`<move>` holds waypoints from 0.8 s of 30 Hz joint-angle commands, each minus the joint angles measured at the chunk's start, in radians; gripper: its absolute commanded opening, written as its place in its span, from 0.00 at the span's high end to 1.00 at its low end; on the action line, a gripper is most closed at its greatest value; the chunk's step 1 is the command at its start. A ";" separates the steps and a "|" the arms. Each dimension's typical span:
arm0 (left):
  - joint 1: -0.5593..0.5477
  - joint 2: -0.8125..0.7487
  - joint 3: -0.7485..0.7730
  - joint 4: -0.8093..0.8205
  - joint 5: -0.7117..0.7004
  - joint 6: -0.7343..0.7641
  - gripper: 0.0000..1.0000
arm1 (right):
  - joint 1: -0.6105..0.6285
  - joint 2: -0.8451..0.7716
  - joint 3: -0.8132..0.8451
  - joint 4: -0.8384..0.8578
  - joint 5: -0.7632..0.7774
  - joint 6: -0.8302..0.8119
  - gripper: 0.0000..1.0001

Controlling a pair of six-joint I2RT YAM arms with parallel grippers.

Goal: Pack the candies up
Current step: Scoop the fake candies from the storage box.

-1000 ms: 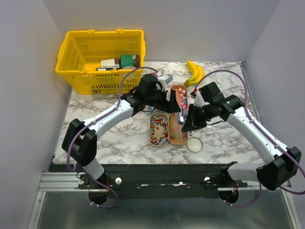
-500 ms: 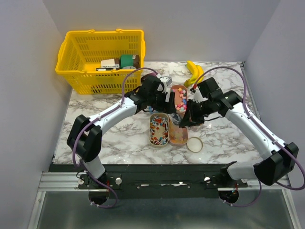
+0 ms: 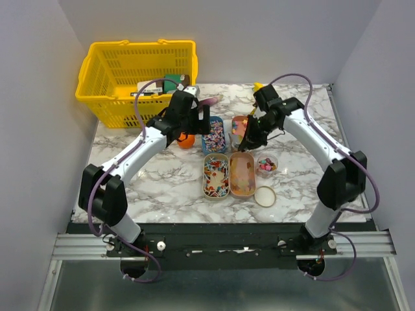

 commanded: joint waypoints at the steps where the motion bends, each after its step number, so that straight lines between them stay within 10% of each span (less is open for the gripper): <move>1: 0.013 -0.048 -0.078 0.013 -0.050 -0.002 0.01 | -0.027 0.172 0.216 -0.142 0.133 -0.054 0.99; 24: 0.113 -0.077 -0.238 0.093 -0.025 0.038 0.01 | -0.135 0.361 0.215 -0.181 0.034 0.056 0.99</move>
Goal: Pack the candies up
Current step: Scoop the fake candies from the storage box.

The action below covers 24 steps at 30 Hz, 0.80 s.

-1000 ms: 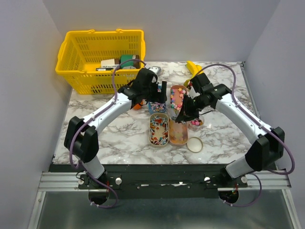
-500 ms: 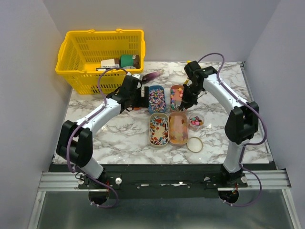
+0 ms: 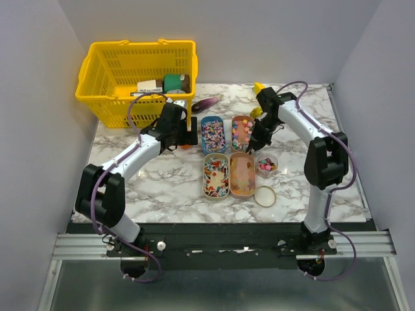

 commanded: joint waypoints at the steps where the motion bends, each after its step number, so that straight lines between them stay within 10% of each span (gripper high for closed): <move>1: 0.002 -0.030 -0.008 0.026 -0.011 0.015 0.01 | -0.026 0.069 0.019 -0.002 -0.049 0.025 0.99; 24: 0.023 -0.007 -0.008 0.028 -0.027 0.015 0.01 | -0.066 0.282 0.222 0.007 0.079 -0.136 0.99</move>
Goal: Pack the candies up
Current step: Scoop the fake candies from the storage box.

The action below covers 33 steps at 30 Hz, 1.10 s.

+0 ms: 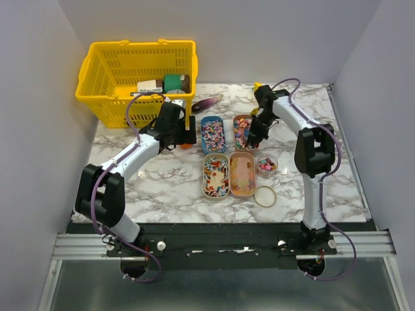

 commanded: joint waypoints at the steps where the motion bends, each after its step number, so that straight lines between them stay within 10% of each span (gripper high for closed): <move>1: 0.008 -0.005 -0.007 0.019 -0.026 0.013 0.01 | -0.024 0.075 0.068 -0.028 0.083 -0.082 0.99; 33: 0.017 0.012 -0.008 0.017 -0.027 0.017 0.01 | -0.032 0.107 0.028 0.104 0.164 -0.235 0.99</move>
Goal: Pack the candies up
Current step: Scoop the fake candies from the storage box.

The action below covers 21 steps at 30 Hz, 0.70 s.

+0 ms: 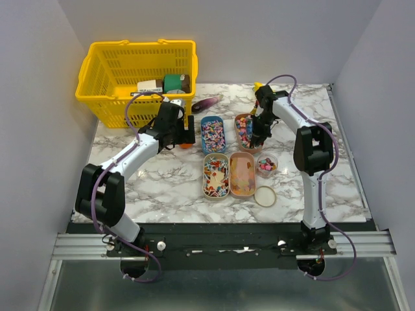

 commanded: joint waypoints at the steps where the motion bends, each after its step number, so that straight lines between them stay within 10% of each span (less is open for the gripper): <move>1: 0.006 0.009 -0.010 0.016 -0.030 0.014 0.01 | -0.013 0.044 0.011 0.010 0.073 0.056 0.99; 13: 0.008 0.015 -0.007 0.016 -0.031 0.015 0.01 | -0.087 0.031 0.088 -0.106 -0.152 0.185 0.99; 21: 0.008 0.018 -0.005 0.014 -0.027 0.014 0.01 | -0.085 0.065 0.065 -0.063 -0.028 0.065 0.99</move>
